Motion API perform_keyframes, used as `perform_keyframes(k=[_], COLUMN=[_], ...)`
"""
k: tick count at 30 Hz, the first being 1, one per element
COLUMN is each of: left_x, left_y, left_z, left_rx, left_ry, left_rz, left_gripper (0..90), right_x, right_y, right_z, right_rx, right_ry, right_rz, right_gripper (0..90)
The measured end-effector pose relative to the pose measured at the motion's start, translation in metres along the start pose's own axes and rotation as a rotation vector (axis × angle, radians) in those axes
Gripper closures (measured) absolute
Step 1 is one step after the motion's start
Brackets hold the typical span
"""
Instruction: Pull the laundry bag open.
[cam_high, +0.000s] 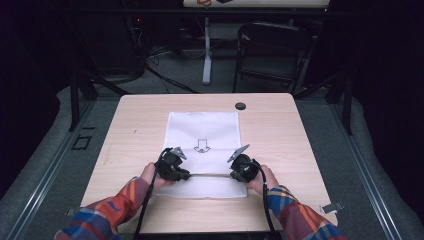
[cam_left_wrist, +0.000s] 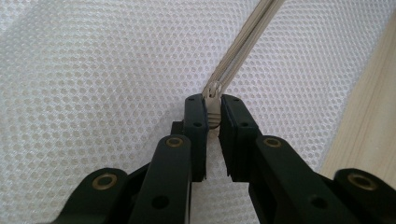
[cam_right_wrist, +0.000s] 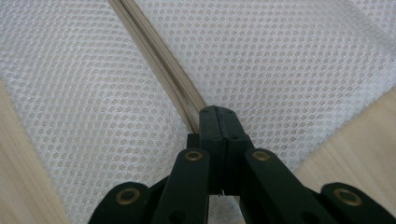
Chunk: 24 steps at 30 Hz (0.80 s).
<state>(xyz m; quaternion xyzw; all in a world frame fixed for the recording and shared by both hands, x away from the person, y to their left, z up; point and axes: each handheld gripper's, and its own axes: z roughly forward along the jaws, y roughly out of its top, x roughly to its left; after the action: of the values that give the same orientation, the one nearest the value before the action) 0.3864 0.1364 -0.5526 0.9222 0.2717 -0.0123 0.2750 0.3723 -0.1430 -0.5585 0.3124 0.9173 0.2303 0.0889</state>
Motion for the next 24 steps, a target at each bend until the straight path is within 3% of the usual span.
perform_keyframes(k=[11,12,14,16,17,24], left_x=[0.002,0.002,0.004,0.005,0.006,0.008], left_y=[-0.005,-0.006,-0.008,-0.009,-0.01,-0.015], left_z=[-0.002,-0.003,-0.006,-0.007,-0.008,-0.016], left_rx=[0.011,0.012,0.013,0.012,0.013,0.009], left_ry=[0.012,0.034,0.016,0.04,0.023,0.029], left_rz=[-0.018,-0.021,-0.026,-0.032,-0.035,-0.047], left_gripper=[81.6,81.6,81.6,81.6,81.5,81.5], right_x=[0.0,0.0,0.0,0.0,0.0,0.0], right_y=[0.0,0.0,0.0,0.0,0.0,0.0], right_z=[0.0,0.0,-0.001,-0.001,-0.001,-0.001], right_rx=[-0.003,0.0,0.006,0.007,0.007,0.008], right_ry=[0.002,0.0,-0.003,-0.004,-0.003,-0.005], right_rz=[-0.002,-0.003,-0.009,-0.011,-0.011,-0.013], right_gripper=[90.0,90.0,90.0,90.0,90.0,90.0])
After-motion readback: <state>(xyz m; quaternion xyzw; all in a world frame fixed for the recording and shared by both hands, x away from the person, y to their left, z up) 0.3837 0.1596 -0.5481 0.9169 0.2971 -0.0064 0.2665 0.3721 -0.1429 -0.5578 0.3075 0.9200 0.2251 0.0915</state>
